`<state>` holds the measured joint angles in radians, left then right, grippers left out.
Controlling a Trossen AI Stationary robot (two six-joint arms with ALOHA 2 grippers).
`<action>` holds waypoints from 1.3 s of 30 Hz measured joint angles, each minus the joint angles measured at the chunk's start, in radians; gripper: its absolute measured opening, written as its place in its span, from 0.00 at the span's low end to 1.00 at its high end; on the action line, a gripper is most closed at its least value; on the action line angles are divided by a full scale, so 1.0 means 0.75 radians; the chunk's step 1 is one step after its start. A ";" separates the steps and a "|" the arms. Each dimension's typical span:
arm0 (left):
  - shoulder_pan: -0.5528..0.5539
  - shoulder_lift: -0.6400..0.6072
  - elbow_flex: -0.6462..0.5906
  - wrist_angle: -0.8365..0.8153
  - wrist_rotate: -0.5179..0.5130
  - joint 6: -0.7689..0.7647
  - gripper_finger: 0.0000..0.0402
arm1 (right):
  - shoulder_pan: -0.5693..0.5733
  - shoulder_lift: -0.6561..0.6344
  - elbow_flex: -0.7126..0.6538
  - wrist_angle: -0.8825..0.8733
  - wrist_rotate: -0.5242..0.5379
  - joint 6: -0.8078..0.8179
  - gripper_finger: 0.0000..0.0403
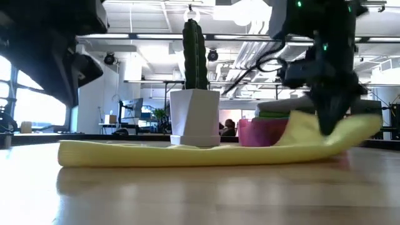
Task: Fold microfiber towels
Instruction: Fold the yellow towel
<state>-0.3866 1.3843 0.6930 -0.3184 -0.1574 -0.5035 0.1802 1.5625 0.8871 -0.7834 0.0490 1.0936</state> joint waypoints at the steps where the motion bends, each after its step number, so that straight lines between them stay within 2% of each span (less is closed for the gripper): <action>1: 0.000 -0.017 0.001 -0.001 0.000 -0.001 0.08 | 0.000 0.000 0.047 -0.109 0.000 -0.005 0.00; 4: -0.001 -0.068 0.002 -0.023 -0.001 -0.002 0.08 | 0.000 0.005 0.166 -0.397 0.004 0.031 0.00; 8: -0.001 -0.112 0.002 -0.032 -0.001 -0.002 0.08 | -0.001 0.005 0.318 -0.643 0.002 0.105 0.00; 12: -0.001 -0.126 0.002 -0.034 -0.001 -0.002 0.08 | 0.007 0.004 0.449 -0.700 0.000 0.184 0.00; 17: -0.001 -0.126 0.002 -0.041 -0.002 0.008 0.08 | 0.035 0.004 0.545 -0.552 0.009 0.219 0.00; 25: -0.001 -0.126 0.002 -0.045 -0.003 0.070 0.08 | 0.061 0.027 0.559 -0.288 0.080 0.246 0.00; 39: -0.001 -0.126 0.002 -0.075 -0.012 0.106 0.08 | 0.017 0.279 0.558 0.111 0.065 0.137 0.00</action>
<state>-0.3870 1.2900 0.6945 -0.3744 -0.1661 -0.4240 0.1926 1.7717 1.3060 -0.7000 0.0977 1.1961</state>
